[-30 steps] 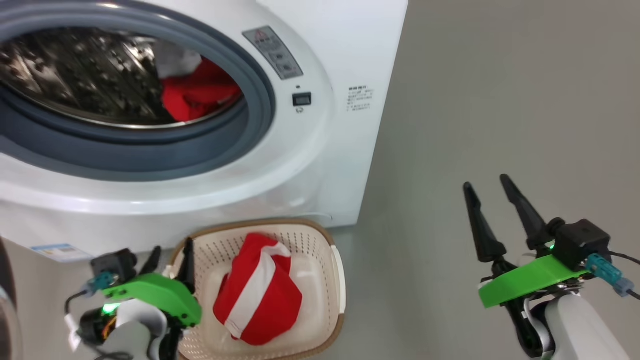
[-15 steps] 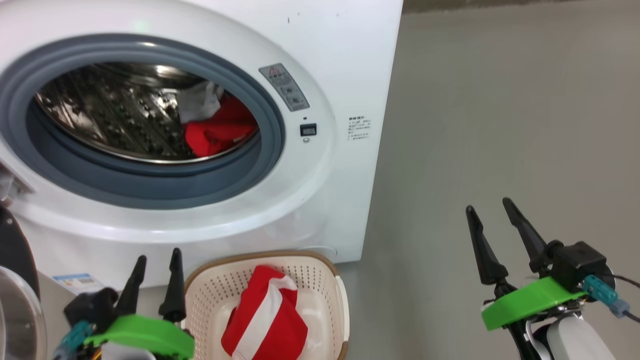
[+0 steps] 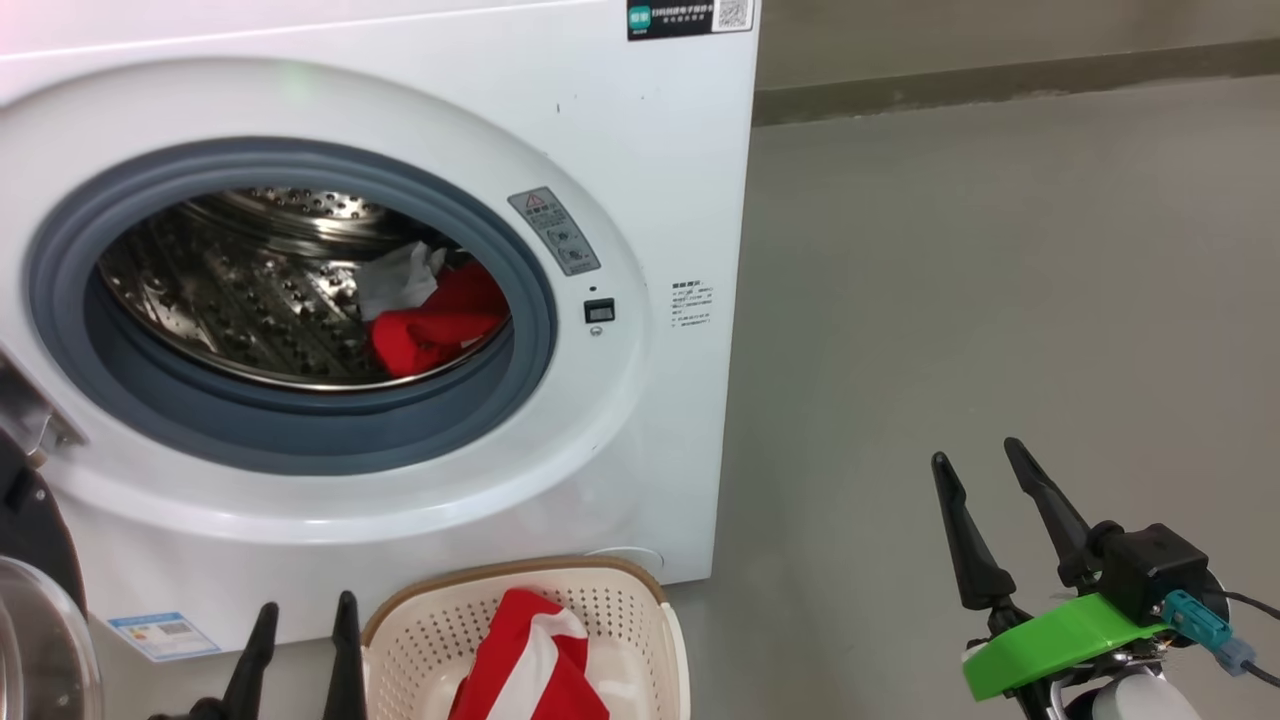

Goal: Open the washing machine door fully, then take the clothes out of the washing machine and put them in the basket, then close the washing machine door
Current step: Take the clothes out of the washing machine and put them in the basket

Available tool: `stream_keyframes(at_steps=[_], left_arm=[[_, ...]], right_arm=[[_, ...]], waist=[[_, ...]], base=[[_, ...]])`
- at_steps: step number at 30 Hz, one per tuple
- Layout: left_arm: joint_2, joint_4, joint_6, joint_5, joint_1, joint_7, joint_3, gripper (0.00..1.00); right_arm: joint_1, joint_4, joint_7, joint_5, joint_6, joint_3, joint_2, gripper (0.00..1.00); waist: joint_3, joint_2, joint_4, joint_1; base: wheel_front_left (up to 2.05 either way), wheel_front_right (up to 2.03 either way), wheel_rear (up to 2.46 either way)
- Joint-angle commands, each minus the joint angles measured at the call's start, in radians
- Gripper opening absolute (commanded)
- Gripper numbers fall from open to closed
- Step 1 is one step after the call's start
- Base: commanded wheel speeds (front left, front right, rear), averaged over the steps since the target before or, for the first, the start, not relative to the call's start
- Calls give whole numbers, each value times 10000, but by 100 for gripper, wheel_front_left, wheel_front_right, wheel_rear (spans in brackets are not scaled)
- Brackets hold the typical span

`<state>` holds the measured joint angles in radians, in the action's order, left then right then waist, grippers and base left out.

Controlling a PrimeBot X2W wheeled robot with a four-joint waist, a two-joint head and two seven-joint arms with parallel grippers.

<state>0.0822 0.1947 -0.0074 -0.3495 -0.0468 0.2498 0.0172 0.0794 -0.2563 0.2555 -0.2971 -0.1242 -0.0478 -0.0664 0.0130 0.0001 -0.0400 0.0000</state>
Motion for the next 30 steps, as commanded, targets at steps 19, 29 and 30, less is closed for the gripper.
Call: stream_keyframes(at_steps=[19,29,30], left_arm=[[-15,-796,270,676,-394,120,-521,100],[-92,-829,311,636,-491,120,-449,100],[-97,-828,318,640,-498,120,-426,100]], right_arm=[[-479,706,63,283,-65,-78,32,100],[-540,623,63,252,-65,-222,-20,100],[-539,617,63,246,-65,-235,-25,100]], waist=[[206,-1,-187,0],[261,-1,-236,0],[264,-1,-238,0]], base=[[0,0,0],[0,0,0],[0,0,0]])
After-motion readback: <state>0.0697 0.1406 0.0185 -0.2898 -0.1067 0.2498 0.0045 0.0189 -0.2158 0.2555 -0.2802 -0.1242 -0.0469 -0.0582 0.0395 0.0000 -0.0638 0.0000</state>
